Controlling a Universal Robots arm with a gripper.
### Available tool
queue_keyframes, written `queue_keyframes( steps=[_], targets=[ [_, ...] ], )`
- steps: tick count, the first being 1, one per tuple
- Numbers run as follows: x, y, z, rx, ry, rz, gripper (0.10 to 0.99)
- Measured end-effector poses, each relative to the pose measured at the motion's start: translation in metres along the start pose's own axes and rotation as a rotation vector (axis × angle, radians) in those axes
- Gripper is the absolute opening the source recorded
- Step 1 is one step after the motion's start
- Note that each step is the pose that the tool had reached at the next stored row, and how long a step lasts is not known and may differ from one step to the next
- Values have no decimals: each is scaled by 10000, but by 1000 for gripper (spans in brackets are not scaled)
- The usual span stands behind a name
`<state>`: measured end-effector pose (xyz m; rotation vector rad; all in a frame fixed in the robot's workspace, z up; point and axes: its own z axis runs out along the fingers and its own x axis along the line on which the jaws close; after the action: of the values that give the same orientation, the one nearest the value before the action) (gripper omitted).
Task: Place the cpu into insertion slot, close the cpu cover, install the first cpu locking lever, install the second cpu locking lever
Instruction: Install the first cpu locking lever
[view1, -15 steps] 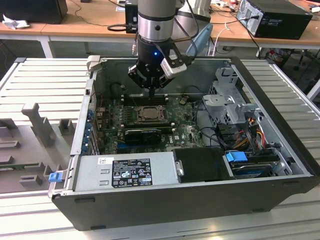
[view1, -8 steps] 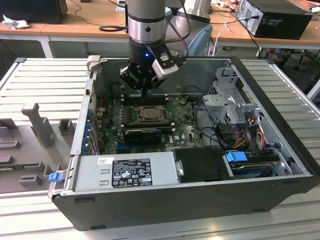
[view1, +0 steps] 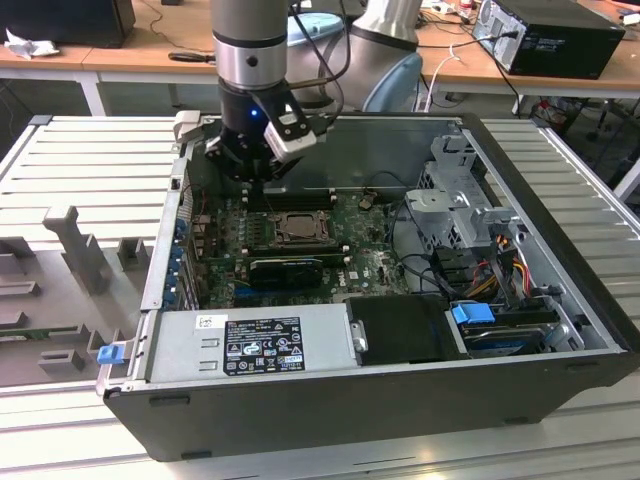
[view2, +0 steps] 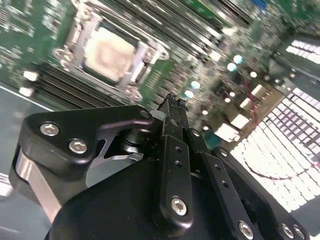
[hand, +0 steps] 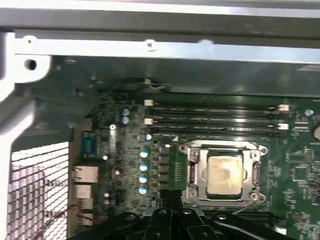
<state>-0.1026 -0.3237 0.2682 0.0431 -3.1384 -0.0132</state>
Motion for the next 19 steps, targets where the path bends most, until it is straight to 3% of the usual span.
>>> queue_keyframes(
  steps=[3,6,11,13,17,19],
  targets=[
    [80,28,11,0,-1,-9,106],
    [98,96,28,0,-1,-12,106],
    [92,306,77,0,-1,-12,106],
    [90,357,87,0,-1,-12,106],
    [-12,406,98,-1,9,-13,106],
    [-133,406,108,0,14,-13,106]
  ],
)
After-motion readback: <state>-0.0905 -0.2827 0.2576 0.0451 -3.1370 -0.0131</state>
